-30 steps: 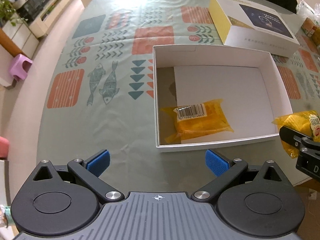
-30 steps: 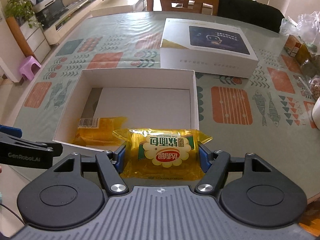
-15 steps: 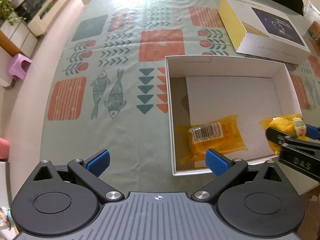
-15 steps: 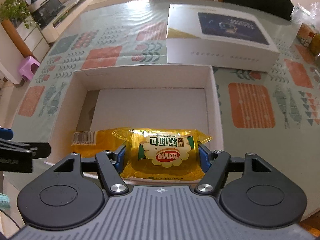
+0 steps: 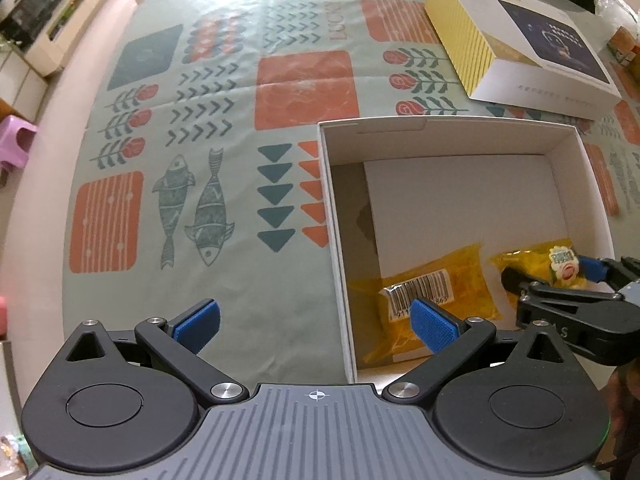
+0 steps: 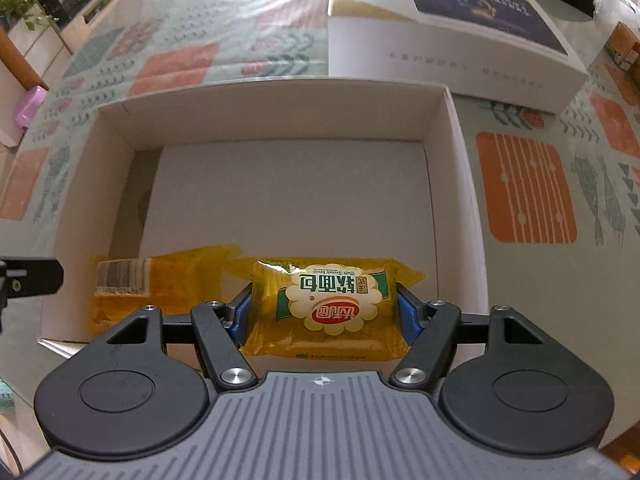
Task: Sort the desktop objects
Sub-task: 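Lower the bun beside the barcoded bun and open the right gripper, then withdraw the right tool up and away from the white box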
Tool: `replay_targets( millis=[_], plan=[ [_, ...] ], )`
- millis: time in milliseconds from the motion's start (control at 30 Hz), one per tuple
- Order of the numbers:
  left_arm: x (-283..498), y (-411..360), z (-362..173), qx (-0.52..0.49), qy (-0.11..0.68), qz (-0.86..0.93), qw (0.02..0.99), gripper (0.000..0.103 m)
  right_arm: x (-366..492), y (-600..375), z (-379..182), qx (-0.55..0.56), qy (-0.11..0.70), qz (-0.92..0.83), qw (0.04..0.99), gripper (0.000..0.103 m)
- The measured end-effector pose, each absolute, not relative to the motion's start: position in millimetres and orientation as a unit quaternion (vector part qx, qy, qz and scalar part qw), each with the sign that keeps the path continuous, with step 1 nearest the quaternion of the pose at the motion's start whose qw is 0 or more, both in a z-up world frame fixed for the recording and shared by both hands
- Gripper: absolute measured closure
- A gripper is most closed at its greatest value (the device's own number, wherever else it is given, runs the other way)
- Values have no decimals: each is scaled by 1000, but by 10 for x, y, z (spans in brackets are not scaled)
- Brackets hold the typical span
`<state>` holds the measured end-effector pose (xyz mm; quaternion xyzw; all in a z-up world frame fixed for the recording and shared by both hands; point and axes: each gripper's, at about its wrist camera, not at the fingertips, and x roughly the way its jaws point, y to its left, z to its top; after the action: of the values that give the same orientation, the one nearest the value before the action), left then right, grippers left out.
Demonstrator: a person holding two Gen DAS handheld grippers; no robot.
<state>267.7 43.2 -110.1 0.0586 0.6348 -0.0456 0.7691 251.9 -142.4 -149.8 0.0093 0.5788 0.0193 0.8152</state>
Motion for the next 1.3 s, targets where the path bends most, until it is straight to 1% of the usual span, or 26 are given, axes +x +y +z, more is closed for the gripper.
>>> replay_targets(
  millis=[333, 433, 500, 533, 633, 800, 1000, 1100, 1300],
  plan=[
    [2656, 453, -1150, 58, 643, -47, 762, 0, 2519, -1401, -1595, -7, 583, 11, 813, 17],
    [2614, 454, -1152, 56, 643, -45, 762, 0, 2502, -1385, -1602, -13, 584, 13, 811, 14],
    [2579, 454, -1144, 54, 643, -42, 763, 0, 2473, -1371, -1578, -18, 580, 15, 814, 9],
    [2561, 454, -1140, 53, 643, -41, 763, 0, 2455, -1359, -1547, -24, 574, 16, 818, 6],
    [2503, 450, -1126, 50, 643, -37, 764, 0, 2442, -1351, -1428, -31, 560, 20, 828, 5],
    [2376, 417, -1060, 47, 636, -31, 769, 0, 2358, -1464, -1131, -10, 535, 29, 844, 4],
    [2156, 324, -900, 39, 622, -27, 782, 0, 2048, -1794, -771, 35, 497, 38, 866, 2],
    [2018, 261, -827, 35, 617, -28, 786, 0, 1881, -1900, -770, 18, 505, 12, 863, 0],
    [1745, 156, -802, 32, 616, -32, 786, 0, 1545, -2110, -775, -17, 521, -42, 852, 0]
  ],
)
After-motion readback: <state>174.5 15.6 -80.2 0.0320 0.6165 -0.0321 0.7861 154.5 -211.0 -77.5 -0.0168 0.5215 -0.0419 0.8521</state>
